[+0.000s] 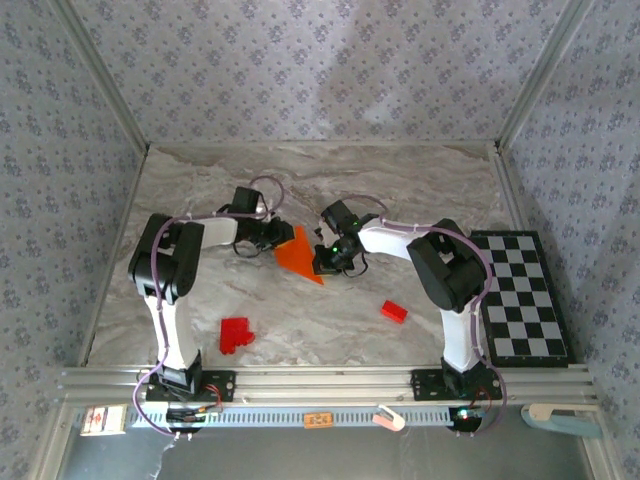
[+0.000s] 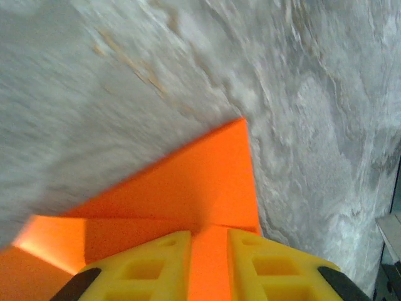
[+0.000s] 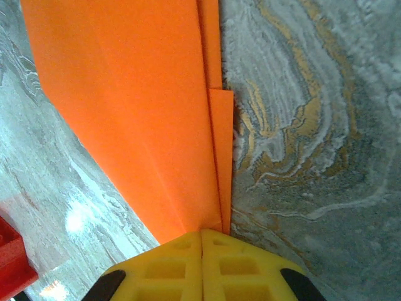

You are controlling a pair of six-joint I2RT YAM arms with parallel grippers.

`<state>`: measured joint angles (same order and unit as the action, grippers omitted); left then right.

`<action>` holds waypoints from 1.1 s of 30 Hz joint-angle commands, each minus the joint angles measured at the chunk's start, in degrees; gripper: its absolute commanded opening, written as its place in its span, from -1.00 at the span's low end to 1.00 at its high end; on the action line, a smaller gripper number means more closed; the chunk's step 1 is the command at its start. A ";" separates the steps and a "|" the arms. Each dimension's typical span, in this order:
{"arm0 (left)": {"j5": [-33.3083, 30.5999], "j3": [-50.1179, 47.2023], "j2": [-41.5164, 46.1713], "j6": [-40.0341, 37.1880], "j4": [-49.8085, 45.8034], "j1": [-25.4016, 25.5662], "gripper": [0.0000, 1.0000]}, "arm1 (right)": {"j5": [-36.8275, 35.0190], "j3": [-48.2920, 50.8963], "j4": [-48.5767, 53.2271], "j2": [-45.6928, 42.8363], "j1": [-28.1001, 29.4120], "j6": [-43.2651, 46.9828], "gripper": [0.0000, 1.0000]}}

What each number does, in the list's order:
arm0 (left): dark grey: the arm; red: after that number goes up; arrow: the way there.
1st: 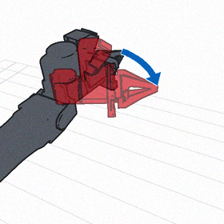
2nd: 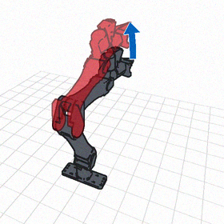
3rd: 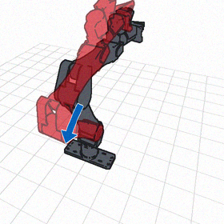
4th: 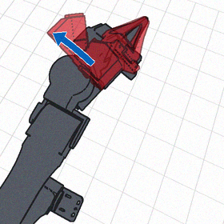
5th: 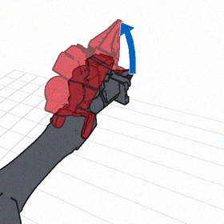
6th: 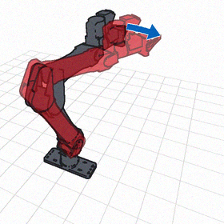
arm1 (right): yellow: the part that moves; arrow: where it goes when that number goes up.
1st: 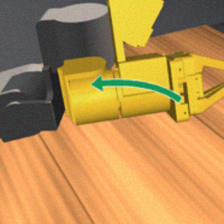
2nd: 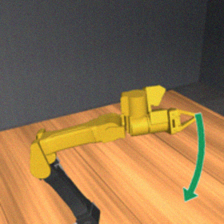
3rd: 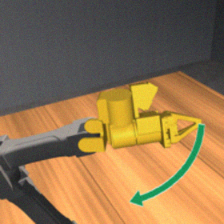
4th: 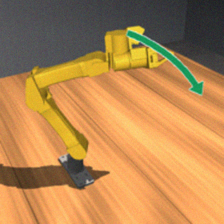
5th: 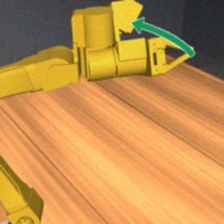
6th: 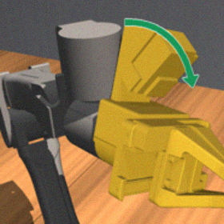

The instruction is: Fold a paper plane with a square sheet of paper (pick it up from the middle)

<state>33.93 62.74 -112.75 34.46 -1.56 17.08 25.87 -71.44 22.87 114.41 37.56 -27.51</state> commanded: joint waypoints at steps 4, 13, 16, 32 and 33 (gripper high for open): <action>-9.49 3.87 -4.45 -4.48 -3.34 -6.87 -0.54 | -9.27 4.38 13.49 4.42 0.10 1.14 -0.85; -10.12 7.65 2.94 -5.11 -9.65 -8.55 -0.54 | -9.50 3.63 13.94 4.32 0.30 0.70 -0.85; -9.35 4.55 9.50 -2.60 -9.28 -7.95 -0.53 | -9.47 1.98 14.47 4.68 0.34 0.61 -0.85; -2.68 -5.36 11.35 8.01 -2.95 7.94 -0.70 | -9.75 0.95 15.31 5.03 0.62 0.37 -0.85; -2.48 -5.25 10.61 7.87 -3.35 8.62 -0.71 | -9.77 0.87 15.27 5.03 0.59 0.35 -0.85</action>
<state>29.36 56.88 -100.42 41.45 -5.28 24.36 24.16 -73.45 27.20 114.56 38.02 -27.53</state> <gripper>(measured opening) 0.150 0.076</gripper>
